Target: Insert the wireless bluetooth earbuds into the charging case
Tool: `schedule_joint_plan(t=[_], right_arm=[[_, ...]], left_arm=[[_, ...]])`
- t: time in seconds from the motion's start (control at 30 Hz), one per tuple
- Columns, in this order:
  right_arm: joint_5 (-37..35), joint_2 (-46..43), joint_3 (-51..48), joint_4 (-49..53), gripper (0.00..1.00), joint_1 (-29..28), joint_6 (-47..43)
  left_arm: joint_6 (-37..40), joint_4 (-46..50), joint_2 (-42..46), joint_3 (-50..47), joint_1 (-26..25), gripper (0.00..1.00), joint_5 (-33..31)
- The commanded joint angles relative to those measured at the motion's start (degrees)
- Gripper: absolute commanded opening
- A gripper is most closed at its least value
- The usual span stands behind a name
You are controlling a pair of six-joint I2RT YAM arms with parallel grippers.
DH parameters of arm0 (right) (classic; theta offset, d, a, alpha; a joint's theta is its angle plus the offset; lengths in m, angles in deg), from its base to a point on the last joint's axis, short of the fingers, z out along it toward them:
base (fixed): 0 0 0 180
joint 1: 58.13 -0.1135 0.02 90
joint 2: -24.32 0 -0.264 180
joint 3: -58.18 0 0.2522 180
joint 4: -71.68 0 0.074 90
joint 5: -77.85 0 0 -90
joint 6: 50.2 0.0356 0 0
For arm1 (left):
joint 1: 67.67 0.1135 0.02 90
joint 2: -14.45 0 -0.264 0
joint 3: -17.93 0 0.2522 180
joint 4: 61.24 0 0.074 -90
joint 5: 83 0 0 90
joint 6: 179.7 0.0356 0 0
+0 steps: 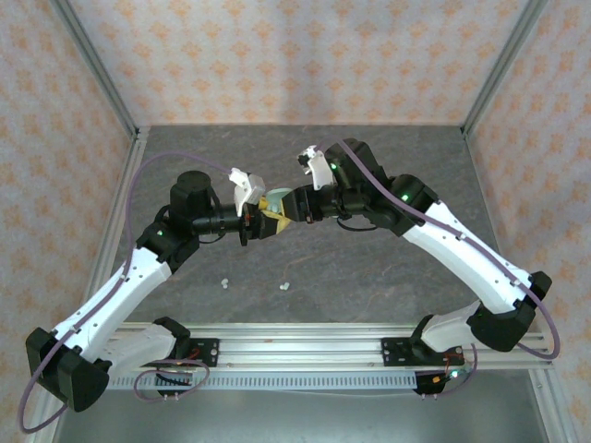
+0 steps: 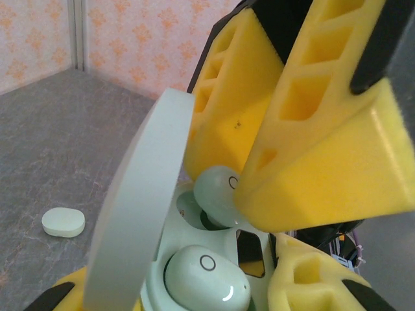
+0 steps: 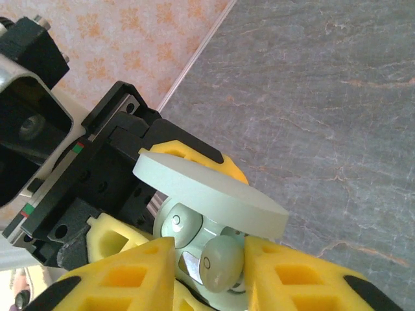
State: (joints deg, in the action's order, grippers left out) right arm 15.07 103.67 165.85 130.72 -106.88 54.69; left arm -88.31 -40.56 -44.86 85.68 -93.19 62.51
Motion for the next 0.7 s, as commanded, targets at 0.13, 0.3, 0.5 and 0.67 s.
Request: schedule_joint_plan(t=[0.13,0.3,0.5,0.67], right_arm=[[-2.85,0.18,2.47,3.80,0.42,0.33,-0.58],[-3.01,-0.26,4.81,5.19,0.45,0.32,0.03],[-6.34,-4.05,7.11,6.87,0.47,0.32,2.63],[-6.54,-6.72,4.82,4.28,0.51,2.37,7.86]], left_arm=[[0.28,-2.23,0.14,2.92,-0.50,0.00,1.62],[0.44,-2.18,-0.11,2.91,-0.50,0.00,1.62],[0.17,-2.43,-0.19,3.24,-0.58,0.00,1.71],[-0.23,-3.00,-0.62,4.08,-0.72,0.00,2.04]])
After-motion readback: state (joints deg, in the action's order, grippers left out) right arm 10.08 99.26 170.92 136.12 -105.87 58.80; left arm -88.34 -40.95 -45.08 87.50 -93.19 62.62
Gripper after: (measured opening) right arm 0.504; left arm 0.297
